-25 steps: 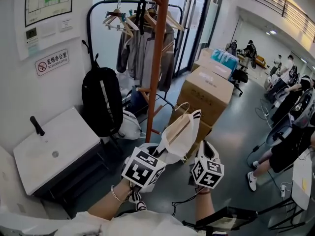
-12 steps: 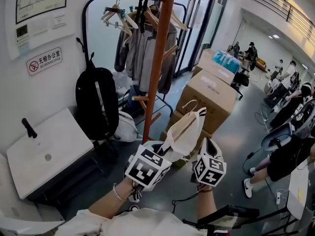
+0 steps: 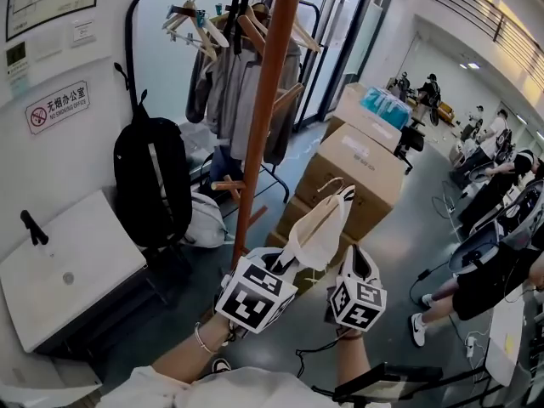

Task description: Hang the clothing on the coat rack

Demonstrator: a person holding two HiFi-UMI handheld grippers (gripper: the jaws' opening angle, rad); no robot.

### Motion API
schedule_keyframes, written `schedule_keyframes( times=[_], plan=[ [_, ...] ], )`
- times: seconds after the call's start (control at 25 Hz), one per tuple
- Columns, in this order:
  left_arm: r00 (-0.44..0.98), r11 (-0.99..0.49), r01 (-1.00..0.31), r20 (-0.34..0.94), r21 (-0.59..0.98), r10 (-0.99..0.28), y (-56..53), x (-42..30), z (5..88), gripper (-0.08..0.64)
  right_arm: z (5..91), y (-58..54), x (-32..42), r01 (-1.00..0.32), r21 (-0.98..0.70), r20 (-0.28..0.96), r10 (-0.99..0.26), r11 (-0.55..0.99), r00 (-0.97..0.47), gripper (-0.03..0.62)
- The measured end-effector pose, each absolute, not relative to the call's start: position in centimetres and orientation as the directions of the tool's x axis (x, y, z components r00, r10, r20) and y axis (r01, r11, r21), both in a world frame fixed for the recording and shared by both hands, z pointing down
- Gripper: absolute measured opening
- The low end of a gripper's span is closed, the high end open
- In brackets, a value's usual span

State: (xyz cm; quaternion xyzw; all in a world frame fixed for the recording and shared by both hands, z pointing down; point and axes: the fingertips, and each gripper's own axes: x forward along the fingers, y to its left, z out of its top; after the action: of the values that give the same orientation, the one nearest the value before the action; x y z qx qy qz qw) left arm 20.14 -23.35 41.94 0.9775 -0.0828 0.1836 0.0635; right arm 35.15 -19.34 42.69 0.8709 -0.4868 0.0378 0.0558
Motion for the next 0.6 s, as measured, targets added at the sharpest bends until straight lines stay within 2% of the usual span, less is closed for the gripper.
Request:
schedule_keyframes(
  times=[0.16, 0.6],
  plan=[
    [0.922, -0.974, -0.202, 0.355, 0.099, -0.155, -23.8, 21.1, 42.1, 0.018, 42.5, -20.6, 36.0, -0.866, 0.056, 0.113, -0.858, -0.497, 0.5, 0.021],
    [0.864, -0.93, -0.359, 0.406, 0.084, -0.297, -25.1, 23.7, 41.4, 0.018, 40.3, -25.8, 38.6, -0.943, 0.028, 0.07, -0.94, -0.331, 0.333, 0.021]
  ],
)
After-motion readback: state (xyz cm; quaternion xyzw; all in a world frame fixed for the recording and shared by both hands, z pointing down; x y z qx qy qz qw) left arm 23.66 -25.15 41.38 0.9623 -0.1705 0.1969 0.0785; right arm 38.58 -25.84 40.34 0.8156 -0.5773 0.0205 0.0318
